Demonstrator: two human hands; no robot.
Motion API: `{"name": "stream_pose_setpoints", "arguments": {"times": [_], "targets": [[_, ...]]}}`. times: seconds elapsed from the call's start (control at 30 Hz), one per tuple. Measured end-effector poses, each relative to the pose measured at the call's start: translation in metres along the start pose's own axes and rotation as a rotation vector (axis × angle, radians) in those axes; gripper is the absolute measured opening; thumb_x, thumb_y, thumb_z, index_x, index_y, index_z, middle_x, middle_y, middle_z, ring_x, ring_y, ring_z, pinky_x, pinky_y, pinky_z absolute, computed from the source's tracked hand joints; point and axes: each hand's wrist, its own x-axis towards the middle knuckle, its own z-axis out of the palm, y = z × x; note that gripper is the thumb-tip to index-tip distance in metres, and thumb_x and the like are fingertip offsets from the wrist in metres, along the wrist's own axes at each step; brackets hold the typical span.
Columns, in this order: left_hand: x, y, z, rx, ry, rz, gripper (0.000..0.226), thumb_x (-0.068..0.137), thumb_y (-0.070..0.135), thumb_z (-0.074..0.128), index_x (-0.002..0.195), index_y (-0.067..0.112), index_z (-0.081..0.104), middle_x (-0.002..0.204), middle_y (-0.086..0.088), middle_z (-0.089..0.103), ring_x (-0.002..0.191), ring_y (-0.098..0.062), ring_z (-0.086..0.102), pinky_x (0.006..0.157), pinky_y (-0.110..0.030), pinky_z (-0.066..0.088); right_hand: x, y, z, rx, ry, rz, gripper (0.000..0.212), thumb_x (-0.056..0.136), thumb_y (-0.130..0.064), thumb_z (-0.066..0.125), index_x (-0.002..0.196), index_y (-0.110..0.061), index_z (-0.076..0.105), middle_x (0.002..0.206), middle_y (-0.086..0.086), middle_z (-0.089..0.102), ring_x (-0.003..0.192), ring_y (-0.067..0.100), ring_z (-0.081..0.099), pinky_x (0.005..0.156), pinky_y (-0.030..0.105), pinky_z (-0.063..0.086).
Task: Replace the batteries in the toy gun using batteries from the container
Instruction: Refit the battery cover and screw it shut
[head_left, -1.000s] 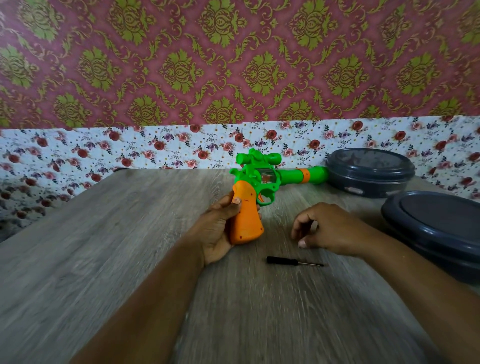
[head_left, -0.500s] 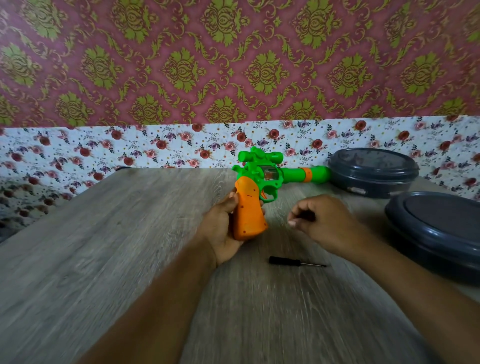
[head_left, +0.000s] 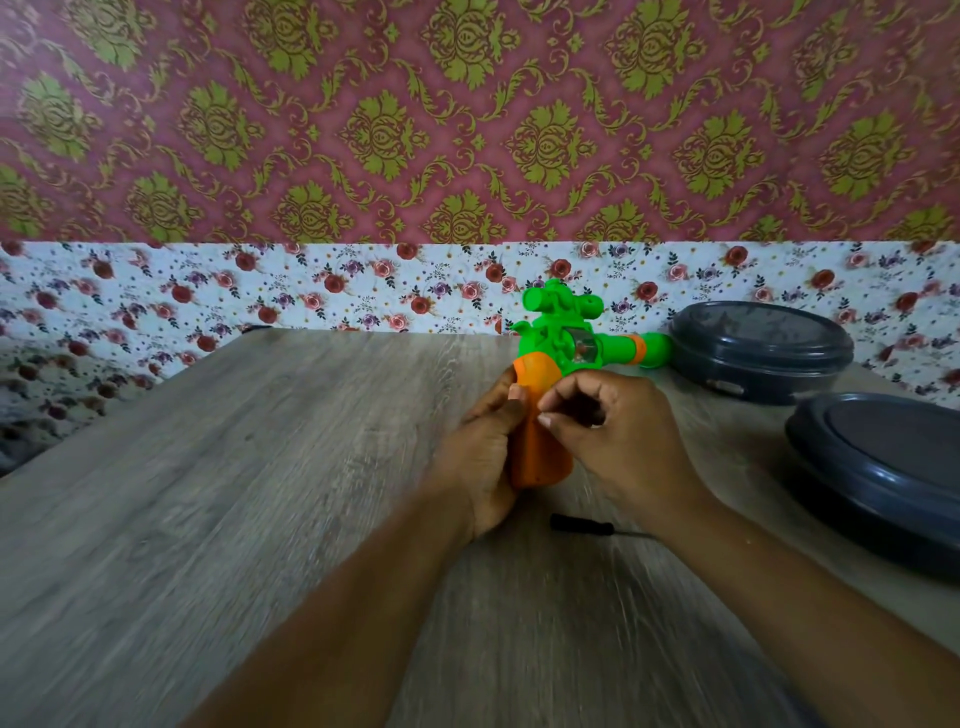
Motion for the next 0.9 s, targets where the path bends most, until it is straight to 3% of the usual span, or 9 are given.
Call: {"name": "stream_pose_setpoints", "arguments": {"times": [0.13, 0.4, 0.63, 0.8, 0.9], "targets": [[0.0, -0.001, 0.0, 0.018, 0.012, -0.002, 0.039, 0.099, 0.017, 0.04, 0.136, 0.015, 0.049, 0.131, -0.012, 0.059, 0.105, -0.023, 0.062, 0.092, -0.036, 0.048, -0.001, 0.001, -0.004, -0.07, -0.029, -0.045, 0.013, 0.073, -0.006, 0.071, 0.07, -0.02, 0.07, 0.064, -0.016, 0.062, 0.062, -0.003, 0.058, 0.061, 0.005, 0.041], [0.003, -0.004, -0.002, 0.019, 0.042, -0.007, 0.041, 0.098, 0.019, 0.043, 0.138, 0.016, 0.047, 0.131, -0.013, 0.059, 0.119, -0.027, 0.056, 0.103, -0.046, 0.044, -0.002, 0.007, -0.004, -0.087, -0.049, -0.089, 0.011, 0.076, -0.005, 0.069, 0.077, -0.016, 0.071, 0.071, -0.016, 0.061, 0.068, -0.014, 0.055, 0.062, 0.001, 0.038], [0.003, -0.004, -0.002, -0.016, 0.023, 0.001, 0.035, 0.098, 0.018, 0.041, 0.131, 0.016, 0.051, 0.095, -0.002, 0.069, 0.076, -0.013, 0.067, 0.07, -0.033, 0.055, 0.0, 0.016, -0.002, 0.043, -0.04, 0.018, 0.015, 0.075, -0.002, 0.069, 0.073, -0.017, 0.07, 0.068, -0.013, 0.064, 0.064, -0.008, 0.058, 0.061, 0.005, 0.042], [0.001, -0.004, -0.002, -0.018, 0.034, -0.017, 0.043, 0.098, 0.021, 0.042, 0.14, 0.018, 0.043, 0.131, -0.014, 0.058, 0.095, -0.021, 0.063, 0.081, -0.039, 0.052, -0.002, 0.019, 0.0, 0.126, -0.03, 0.063, 0.032, 0.076, 0.002, 0.067, 0.066, -0.028, 0.063, 0.072, -0.01, 0.066, 0.072, 0.007, 0.063, 0.071, 0.021, 0.051], [0.001, -0.004, -0.001, -0.019, 0.034, -0.012, 0.042, 0.098, 0.021, 0.041, 0.14, 0.016, 0.044, 0.13, -0.014, 0.058, 0.094, -0.021, 0.062, 0.08, -0.039, 0.052, -0.002, 0.02, 0.002, 0.061, 0.0, 0.022, 0.022, 0.074, 0.001, 0.069, 0.068, -0.021, 0.067, 0.072, -0.015, 0.062, 0.069, 0.001, 0.06, 0.067, 0.01, 0.045]]}}
